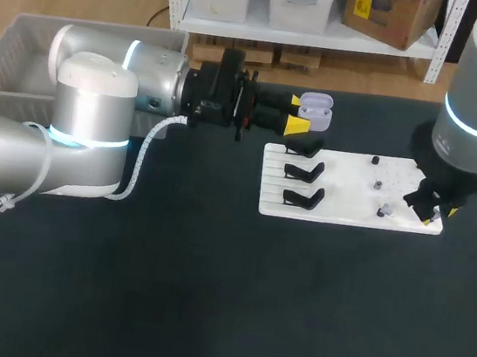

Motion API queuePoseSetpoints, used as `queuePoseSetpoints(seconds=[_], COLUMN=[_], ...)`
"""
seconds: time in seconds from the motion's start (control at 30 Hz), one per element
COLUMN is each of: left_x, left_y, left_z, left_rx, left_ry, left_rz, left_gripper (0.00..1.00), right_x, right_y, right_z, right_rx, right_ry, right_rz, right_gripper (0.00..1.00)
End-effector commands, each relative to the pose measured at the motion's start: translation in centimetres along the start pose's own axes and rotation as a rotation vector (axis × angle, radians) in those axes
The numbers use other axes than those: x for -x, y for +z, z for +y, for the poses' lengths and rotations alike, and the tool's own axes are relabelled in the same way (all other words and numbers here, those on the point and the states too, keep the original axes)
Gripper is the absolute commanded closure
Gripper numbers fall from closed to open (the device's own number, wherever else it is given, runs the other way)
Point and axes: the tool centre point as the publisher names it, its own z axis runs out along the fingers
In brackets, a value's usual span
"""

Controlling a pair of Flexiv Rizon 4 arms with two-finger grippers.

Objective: Pick up each earbud case from the left stands, insert the matching earbuds, close the lid, and place the case in the box.

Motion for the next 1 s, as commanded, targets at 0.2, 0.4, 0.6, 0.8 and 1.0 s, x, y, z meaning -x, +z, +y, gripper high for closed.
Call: queuePoseSetpoints(seconds=[0.2, 0.4, 0.6, 0.8, 1.0], left_x=[-0.08, -0.08, -0.08, -0.08, -0.08], left_y=[0.0, 0.0, 0.0, 0.0, 0.0], left_z=[-0.08, -0.08, -0.08, -0.08, -0.08], left_rx=[0.003, 0.003, 0.003, 0.003, 0.003], left_ry=[0.003, 0.003, 0.003, 0.003, 0.003], left_rz=[-0.002, -0.002, -0.002, -0.002, -0.002], left_gripper=[1.0, 1.0, 1.0, 1.0, 1.0], right_x=[0.07, 0.12, 0.27, 0.44, 0.35], right_y=[0.59, 0.79, 0.97, 1.09, 0.59], right_z=[-0.18, -0.29, -0.28, -0.26, 0.03], right_rx=[-0.005, -0.001, 0.0, -0.003, -0.019], right_ry=[-0.001, -0.001, -0.005, -0.006, -0.009], right_rz=[-0.006, -0.004, -0.003, -0.002, -0.004], right_gripper=[0.64, 0.67, 0.68, 0.85, 1.0])
